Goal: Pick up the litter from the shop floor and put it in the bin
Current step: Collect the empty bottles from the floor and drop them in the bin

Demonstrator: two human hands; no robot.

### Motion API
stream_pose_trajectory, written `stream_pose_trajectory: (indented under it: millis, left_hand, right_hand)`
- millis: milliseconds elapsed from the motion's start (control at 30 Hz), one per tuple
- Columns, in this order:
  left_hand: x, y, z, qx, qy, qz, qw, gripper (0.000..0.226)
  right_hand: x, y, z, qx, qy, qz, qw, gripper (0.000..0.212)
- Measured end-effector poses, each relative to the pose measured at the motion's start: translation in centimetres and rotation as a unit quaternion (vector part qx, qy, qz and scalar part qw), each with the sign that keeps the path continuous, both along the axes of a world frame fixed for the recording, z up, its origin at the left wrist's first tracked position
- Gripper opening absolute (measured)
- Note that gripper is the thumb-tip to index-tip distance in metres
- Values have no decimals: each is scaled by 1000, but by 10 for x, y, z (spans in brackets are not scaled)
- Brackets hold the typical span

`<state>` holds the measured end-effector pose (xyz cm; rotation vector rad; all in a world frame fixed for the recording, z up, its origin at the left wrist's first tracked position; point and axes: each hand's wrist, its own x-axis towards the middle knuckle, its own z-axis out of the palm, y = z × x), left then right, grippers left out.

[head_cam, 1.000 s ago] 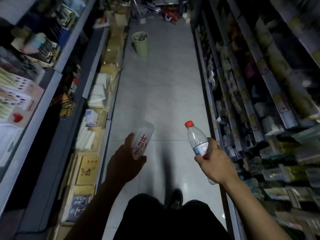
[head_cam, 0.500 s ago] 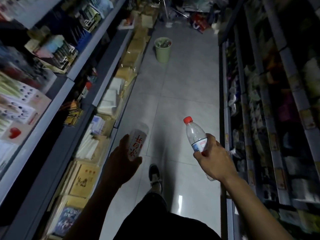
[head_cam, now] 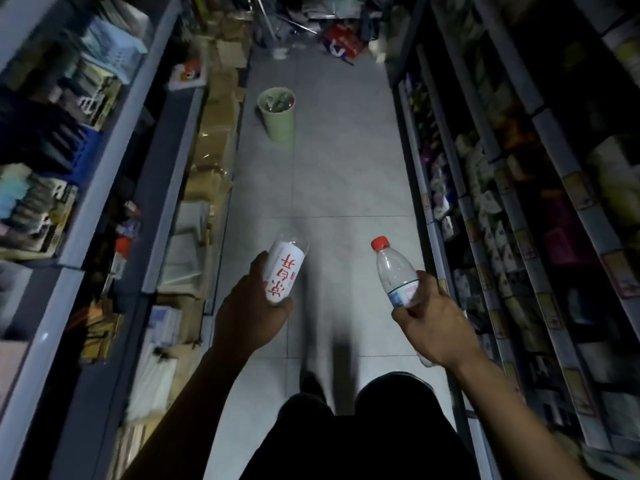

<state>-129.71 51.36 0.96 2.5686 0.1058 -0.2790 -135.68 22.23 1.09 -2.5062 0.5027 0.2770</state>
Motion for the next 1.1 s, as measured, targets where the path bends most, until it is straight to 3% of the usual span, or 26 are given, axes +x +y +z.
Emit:
stream_pose_trajectory:
  millis: [533, 733, 1100]
  left_hand:
    - [251, -136, -15, 25, -2, -68, 997, 96]
    - [309, -155, -13, 13, -7, -20, 1000, 100]
    - [419, -135, -20, -4, 1, 91, 996, 97]
  right_hand:
    - [227, -126, -26, 48, 13, -32, 998, 74]
    - [331, -154, -19, 43, 7, 27, 999, 70]
    - [514, -135, -14, 66, -8, 121, 990, 79]
